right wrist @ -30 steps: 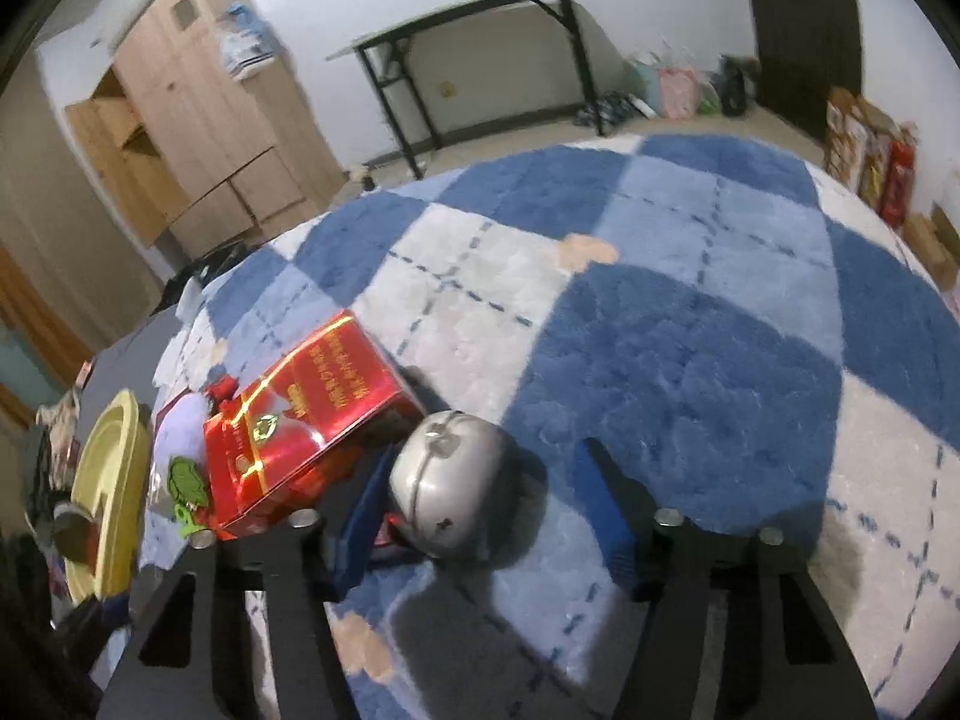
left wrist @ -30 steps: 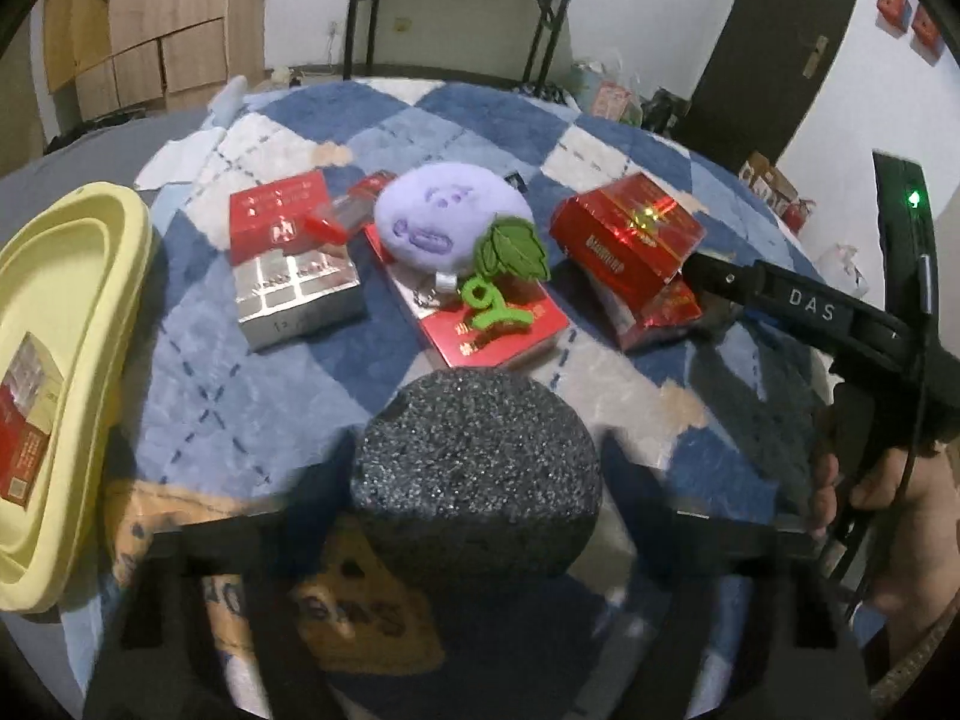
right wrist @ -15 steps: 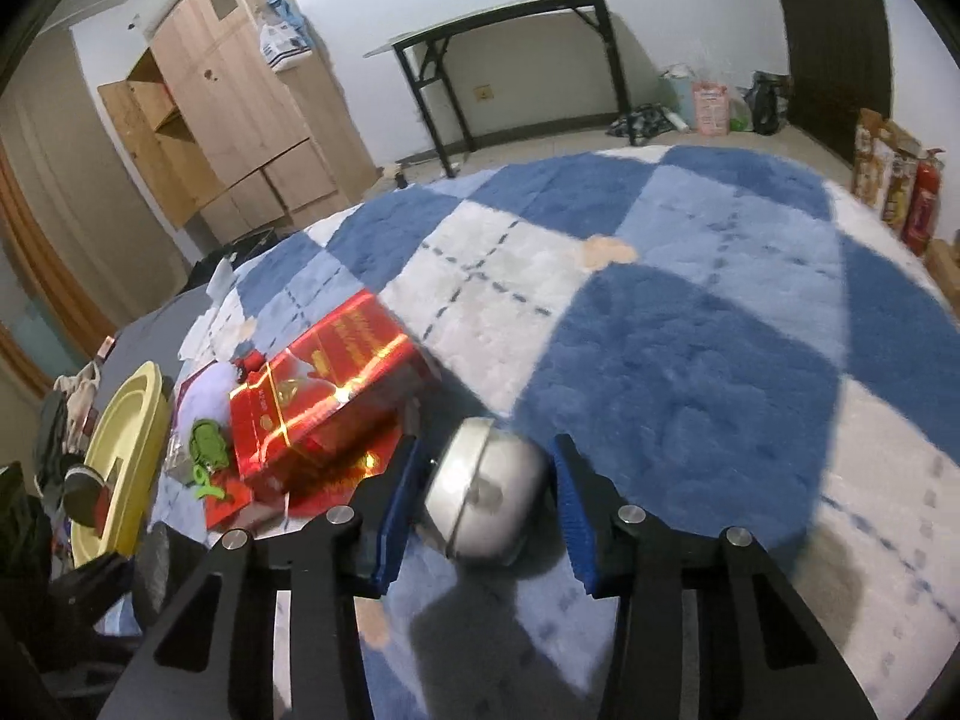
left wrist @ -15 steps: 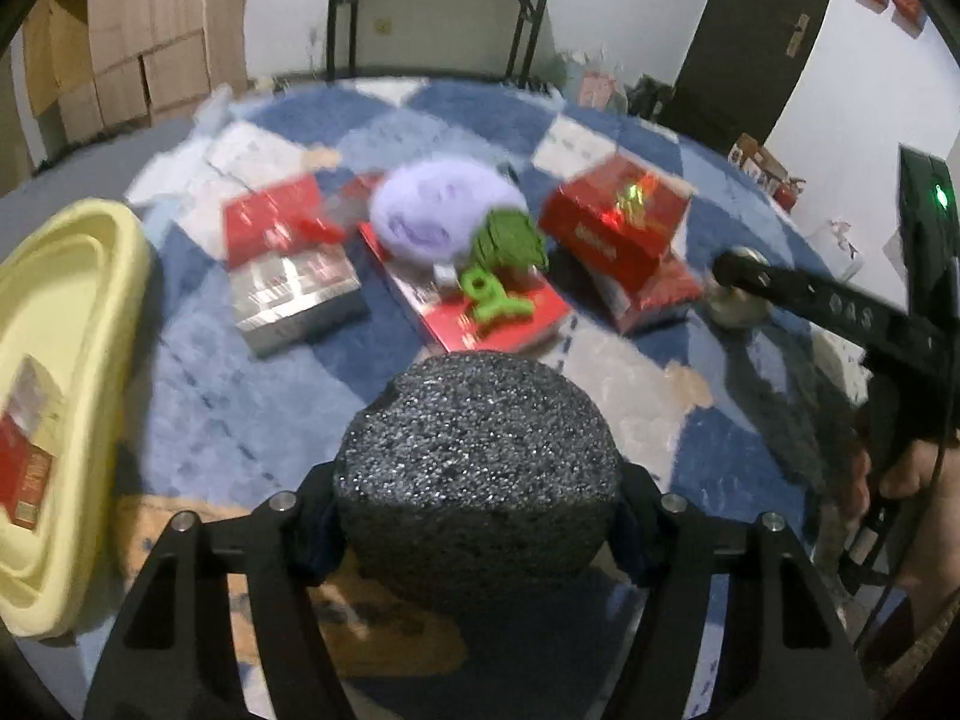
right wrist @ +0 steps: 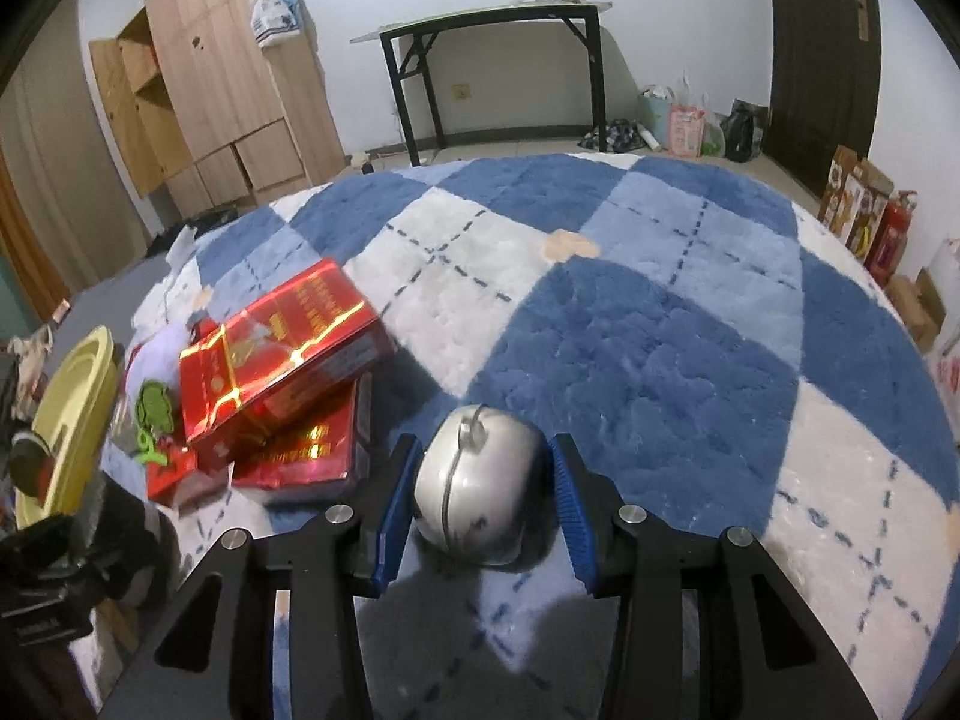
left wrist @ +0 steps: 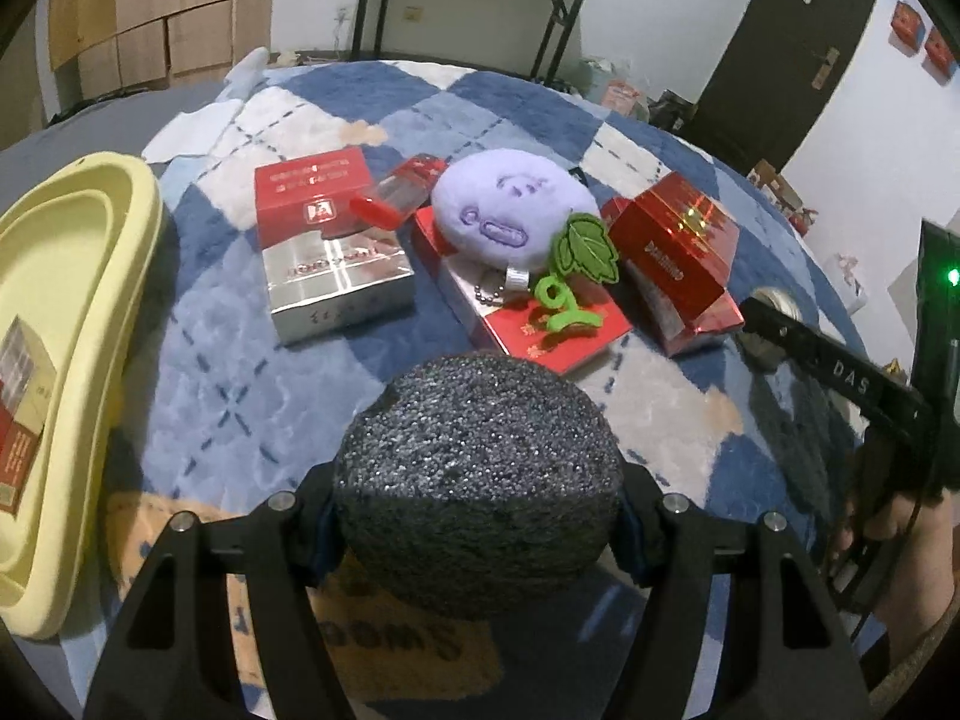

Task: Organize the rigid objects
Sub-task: 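Grasp the foam cylinder with the left gripper while the right gripper grasps the silver mouse, then place the foam cylinder and the silver mouse into the yellow tray with both grippers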

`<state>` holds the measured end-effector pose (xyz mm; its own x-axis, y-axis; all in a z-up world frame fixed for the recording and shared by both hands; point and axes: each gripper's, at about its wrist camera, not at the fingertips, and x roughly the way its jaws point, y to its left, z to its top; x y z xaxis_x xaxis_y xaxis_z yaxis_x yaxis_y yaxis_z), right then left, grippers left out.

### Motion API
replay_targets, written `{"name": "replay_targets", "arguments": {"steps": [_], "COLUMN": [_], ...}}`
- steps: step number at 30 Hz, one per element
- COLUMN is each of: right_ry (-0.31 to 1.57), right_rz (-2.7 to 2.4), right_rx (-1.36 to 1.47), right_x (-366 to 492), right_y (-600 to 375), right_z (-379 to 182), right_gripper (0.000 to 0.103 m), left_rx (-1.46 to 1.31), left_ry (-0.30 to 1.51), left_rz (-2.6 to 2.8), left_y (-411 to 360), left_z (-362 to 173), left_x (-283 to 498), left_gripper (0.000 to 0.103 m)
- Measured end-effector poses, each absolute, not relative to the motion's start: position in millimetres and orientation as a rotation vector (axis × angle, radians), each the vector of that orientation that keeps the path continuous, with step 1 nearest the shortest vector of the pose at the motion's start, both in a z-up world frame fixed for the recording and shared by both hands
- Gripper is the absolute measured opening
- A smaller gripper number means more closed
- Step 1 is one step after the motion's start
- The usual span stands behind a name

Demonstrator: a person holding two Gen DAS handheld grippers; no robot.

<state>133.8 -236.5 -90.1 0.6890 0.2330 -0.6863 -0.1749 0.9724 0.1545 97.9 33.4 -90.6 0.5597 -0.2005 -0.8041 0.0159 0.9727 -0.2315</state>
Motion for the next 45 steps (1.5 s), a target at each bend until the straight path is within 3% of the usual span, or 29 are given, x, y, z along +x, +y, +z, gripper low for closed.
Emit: {"name": "replay_targets", "arguments": {"steps": [7, 18, 28, 35, 45], "right_ry": [0.76, 0.681, 0.588, 0.634, 0.777], "right_rz": [0.24, 0.249, 0.433, 0.651, 0.77], "right_rx": [0.056, 0.112, 0.026, -0.073, -0.188], "right_x": [130.6, 88.0, 26.0, 22.7, 100.0], "right_y": [-236.0, -260.0, -197.3, -82.0, 73.1], "right_z": [-87.5, -34.3, 40.1, 45.9, -2.6], "right_gripper": [0.042, 0.042, 0.042, 0.042, 0.042], "left_rx": [-0.136, -0.189, -0.226, -0.207, -0.304], "left_ry": [0.935, 0.803, 0.702, 0.723, 0.881], "left_rz": [-0.125, -0.075, 0.054, 0.149, 0.149], "left_y": [29.5, 78.1, 197.4, 267.6, 312.0], "left_z": [-81.8, 3.0, 79.7, 74.2, -14.8], "left_x": [93.2, 70.3, 50.3, 62.9, 103.7], "left_gripper": [0.069, 0.069, 0.069, 0.069, 0.069]}}
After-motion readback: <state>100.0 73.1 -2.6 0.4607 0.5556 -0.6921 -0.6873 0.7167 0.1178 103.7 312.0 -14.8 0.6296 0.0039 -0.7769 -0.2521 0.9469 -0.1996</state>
